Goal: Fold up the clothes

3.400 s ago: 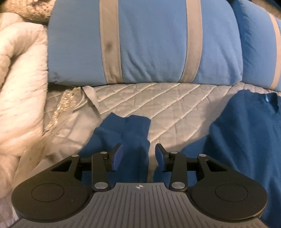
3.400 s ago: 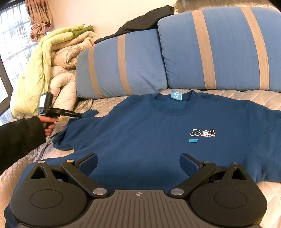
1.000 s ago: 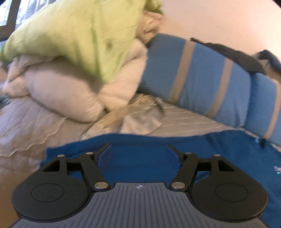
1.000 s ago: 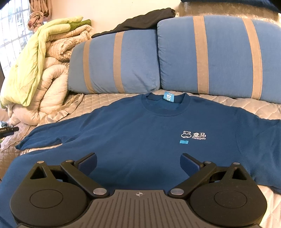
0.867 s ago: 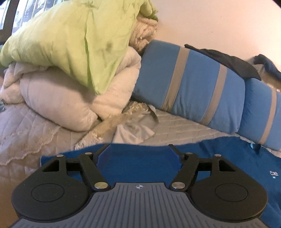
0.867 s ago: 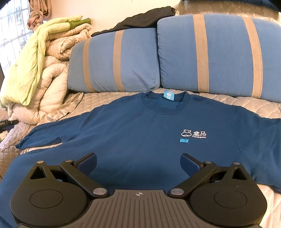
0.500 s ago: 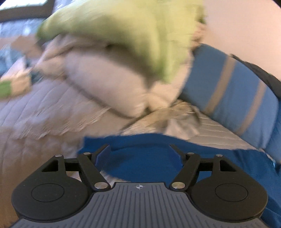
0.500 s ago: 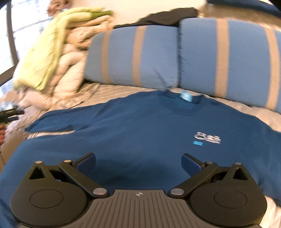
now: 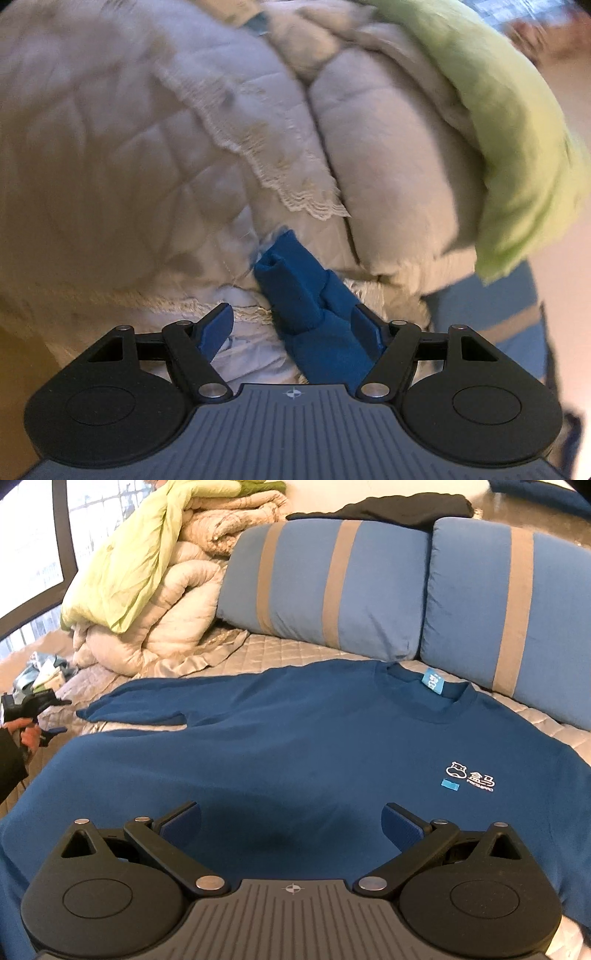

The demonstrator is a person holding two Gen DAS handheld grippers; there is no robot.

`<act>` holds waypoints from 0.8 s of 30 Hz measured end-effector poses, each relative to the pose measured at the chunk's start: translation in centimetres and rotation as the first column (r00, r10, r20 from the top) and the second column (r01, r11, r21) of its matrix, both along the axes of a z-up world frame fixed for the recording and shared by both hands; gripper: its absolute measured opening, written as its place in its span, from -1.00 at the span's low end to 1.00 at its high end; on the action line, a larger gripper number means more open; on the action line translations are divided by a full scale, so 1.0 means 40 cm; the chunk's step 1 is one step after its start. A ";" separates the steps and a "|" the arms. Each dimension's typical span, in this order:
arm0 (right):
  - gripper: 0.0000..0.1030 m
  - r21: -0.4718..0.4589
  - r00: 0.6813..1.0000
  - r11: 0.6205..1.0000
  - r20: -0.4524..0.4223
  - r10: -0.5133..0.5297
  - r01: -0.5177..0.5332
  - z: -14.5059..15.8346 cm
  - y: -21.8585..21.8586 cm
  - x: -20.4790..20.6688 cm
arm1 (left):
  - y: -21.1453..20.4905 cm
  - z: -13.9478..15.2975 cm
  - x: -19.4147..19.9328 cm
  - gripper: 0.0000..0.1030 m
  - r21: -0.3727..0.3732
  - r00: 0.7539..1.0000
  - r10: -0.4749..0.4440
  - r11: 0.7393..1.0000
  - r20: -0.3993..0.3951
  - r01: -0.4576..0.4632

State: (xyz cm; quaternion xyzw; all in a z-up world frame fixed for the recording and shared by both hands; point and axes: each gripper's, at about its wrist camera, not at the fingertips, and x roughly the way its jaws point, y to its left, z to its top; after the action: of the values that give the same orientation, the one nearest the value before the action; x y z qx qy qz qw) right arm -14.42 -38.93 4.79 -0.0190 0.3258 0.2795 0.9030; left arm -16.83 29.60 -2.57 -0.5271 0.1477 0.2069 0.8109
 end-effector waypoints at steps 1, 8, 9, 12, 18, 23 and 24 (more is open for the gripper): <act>1.00 -0.005 1.000 1.000 -0.003 0.003 -0.003 -0.001 0.003 0.001 | 0.014 -0.015 -0.005 0.33 -0.045 1.000 0.019 0.999 0.017 -0.018; 1.00 -0.008 0.999 1.000 -0.039 -0.006 0.005 -0.007 0.005 0.016 | 0.053 -0.090 0.028 0.00 -0.197 0.995 0.091 0.977 0.050 -0.080; 0.99 -0.007 0.999 1.000 -0.043 -0.009 0.009 -0.007 0.004 0.017 | 0.056 -0.090 0.035 -0.05 -0.189 0.994 0.099 0.978 0.043 -0.089; 0.99 -0.003 0.998 1.000 -0.053 -0.018 0.018 -0.008 0.003 0.021 | 0.073 -0.068 0.060 -0.70 -0.154 0.997 0.072 0.986 0.006 -0.070; 0.99 -0.008 0.998 1.000 -0.056 -0.024 0.023 -0.009 0.007 0.026 | 0.075 0.061 0.102 -0.78 0.058 0.995 0.001 0.998 -0.104 0.005; 0.99 -0.011 0.998 0.999 -0.057 -0.033 0.033 -0.010 0.007 0.028 | 0.020 0.195 0.136 -0.78 0.268 0.989 -0.059 0.959 -0.137 0.094; 0.99 -0.011 0.998 0.999 -0.057 -0.035 0.035 -0.010 0.007 0.028 | 0.006 0.219 0.141 -0.78 0.299 0.988 -0.070 0.948 -0.137 0.109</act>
State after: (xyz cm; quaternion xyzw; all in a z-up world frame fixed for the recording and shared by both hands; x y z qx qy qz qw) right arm -13.32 -38.66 4.38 -0.0100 0.3530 0.2624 0.8980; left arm -11.18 29.85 6.17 -0.3740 0.1881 0.2229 0.8804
